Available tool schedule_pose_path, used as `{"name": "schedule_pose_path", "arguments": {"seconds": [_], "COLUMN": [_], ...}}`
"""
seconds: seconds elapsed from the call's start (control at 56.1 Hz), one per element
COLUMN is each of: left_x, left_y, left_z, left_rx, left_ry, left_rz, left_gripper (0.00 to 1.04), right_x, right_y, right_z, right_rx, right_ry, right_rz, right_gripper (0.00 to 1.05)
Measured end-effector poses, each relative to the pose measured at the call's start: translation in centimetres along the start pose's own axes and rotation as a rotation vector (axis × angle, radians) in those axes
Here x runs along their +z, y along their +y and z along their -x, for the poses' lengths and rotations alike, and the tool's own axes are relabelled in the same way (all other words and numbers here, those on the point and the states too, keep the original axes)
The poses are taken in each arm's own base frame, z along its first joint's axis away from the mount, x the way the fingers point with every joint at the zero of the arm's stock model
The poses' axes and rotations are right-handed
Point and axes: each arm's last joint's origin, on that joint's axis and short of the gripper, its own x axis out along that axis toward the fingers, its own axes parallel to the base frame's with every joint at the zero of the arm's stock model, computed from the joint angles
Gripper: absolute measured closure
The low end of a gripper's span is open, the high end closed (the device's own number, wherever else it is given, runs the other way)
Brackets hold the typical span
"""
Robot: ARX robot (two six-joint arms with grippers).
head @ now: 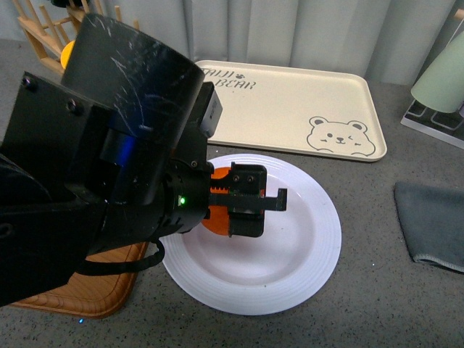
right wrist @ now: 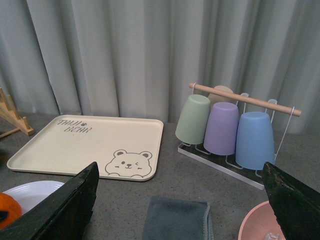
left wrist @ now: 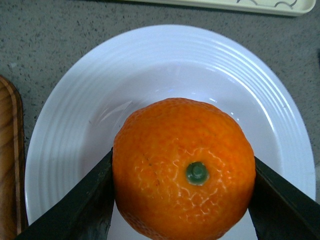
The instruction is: Place orange and plate with both arms
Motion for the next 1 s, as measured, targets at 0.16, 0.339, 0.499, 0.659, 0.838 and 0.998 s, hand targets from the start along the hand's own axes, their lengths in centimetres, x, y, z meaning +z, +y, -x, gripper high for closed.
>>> {"name": "schedule_pose_path", "arguments": {"seconds": [0.16,0.339,0.499,0.659,0.838,0.998], "left_x": [-0.9,-1.2,-0.6,1.4,2.9,1.7], "left_y": [0.2,0.2,0.0,0.2,2.1,4.5], "left_z": [-0.7,-1.0,-0.7,1.6,6.2,10.4], "left_rx": [0.018,0.029,0.022,0.061,0.200,0.324], "left_ry": [0.032,0.040,0.016,-0.098,-0.299,-0.396], "left_rz": [-0.005,-0.008,-0.010,0.004,0.060,0.113], "left_gripper": [0.40,0.40,0.07,0.07,0.07,0.07], "right_x": [0.0,0.0,0.0,0.0,0.0,0.0], "right_y": [0.0,0.0,0.0,0.0,0.0,0.0], "right_z": [0.0,0.0,0.0,0.0,0.0,0.0], "right_rx": [0.000,0.000,0.000,0.000,0.000,0.000], "right_ry": [0.000,0.000,0.000,0.000,0.000,0.000], "right_rz": [0.000,0.000,0.000,0.000,0.000,0.000], "right_gripper": [0.09,0.09,0.09,0.09,0.09,0.09]}}
